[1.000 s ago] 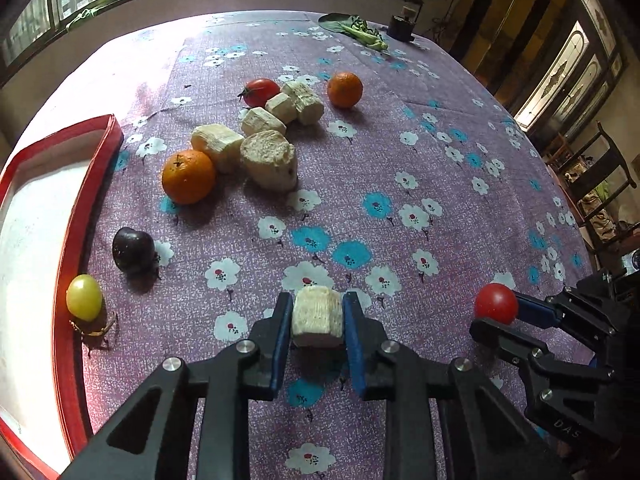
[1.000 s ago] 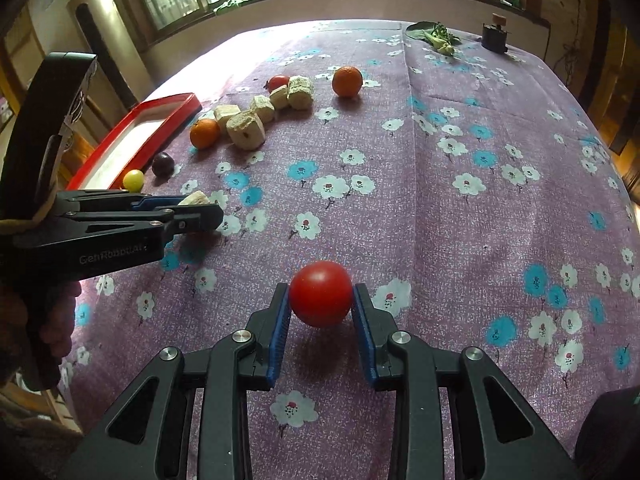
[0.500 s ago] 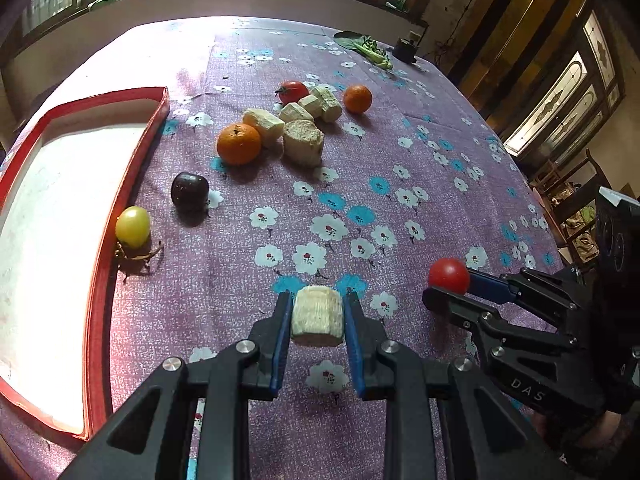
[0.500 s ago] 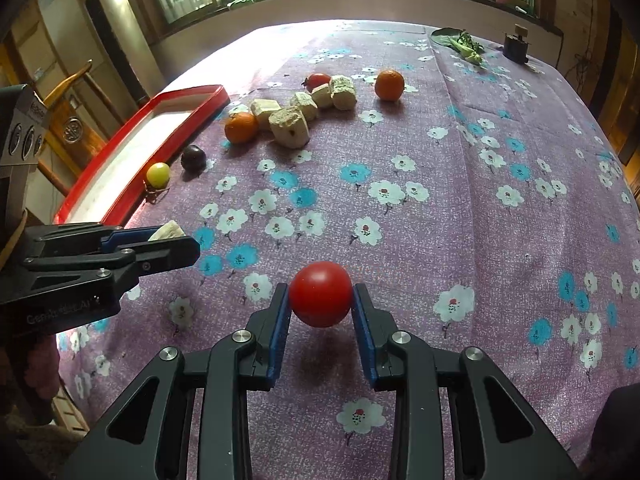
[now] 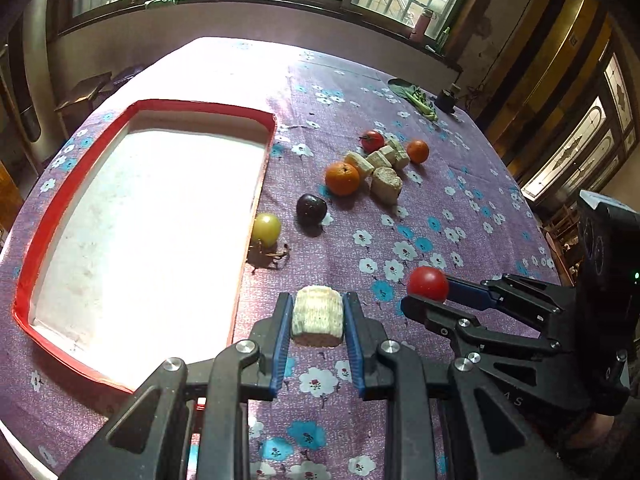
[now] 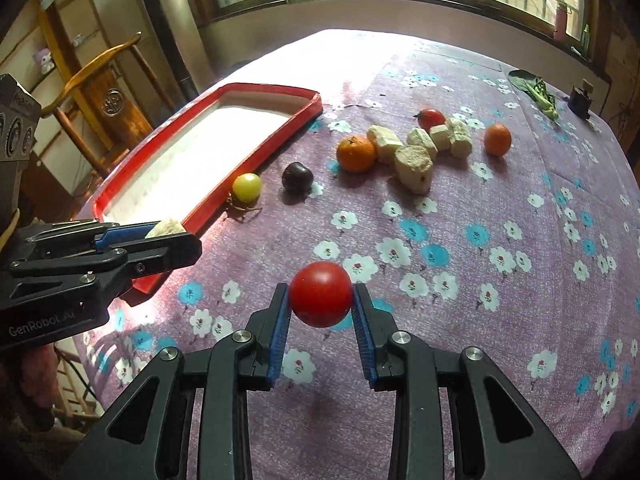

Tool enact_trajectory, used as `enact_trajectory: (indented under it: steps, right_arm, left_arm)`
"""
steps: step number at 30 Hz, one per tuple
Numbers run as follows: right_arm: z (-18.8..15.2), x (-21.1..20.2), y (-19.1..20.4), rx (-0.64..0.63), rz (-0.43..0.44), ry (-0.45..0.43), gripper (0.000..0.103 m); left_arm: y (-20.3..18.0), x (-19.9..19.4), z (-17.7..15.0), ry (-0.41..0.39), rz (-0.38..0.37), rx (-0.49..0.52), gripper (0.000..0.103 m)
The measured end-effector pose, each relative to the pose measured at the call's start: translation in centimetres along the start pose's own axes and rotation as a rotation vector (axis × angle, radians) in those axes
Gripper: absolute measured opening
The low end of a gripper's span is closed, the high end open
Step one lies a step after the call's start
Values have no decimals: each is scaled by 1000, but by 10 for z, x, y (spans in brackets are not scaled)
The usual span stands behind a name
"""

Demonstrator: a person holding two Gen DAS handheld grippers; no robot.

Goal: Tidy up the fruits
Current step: 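Carry both items into the red-rimmed tray and open both grippers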

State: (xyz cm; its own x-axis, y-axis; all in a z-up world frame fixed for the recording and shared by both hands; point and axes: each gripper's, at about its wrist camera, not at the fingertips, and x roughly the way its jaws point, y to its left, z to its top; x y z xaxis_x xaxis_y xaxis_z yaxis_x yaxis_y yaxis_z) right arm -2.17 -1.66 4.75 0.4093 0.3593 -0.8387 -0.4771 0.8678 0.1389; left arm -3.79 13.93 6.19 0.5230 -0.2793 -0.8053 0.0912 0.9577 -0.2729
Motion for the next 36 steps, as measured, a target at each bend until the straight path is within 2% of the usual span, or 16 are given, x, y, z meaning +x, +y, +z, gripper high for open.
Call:
enact_trajectory:
  steps: [13, 18, 27, 36]
  right_arm:
    - [49, 38, 89, -151, 132, 8, 29]
    - [56, 63, 117, -182, 170, 50, 29]
    - [53, 89, 148, -230, 190, 113, 29]
    - [50, 97, 147, -209, 186, 156, 30]
  left_arm:
    - [98, -22, -2, -34, 125, -161, 28]
    - [128, -21, -4, -30, 166, -205, 28]
    - [152, -10, -6, -7, 211, -223, 28]
    - [155, -5, -10, 5, 231, -211, 28]
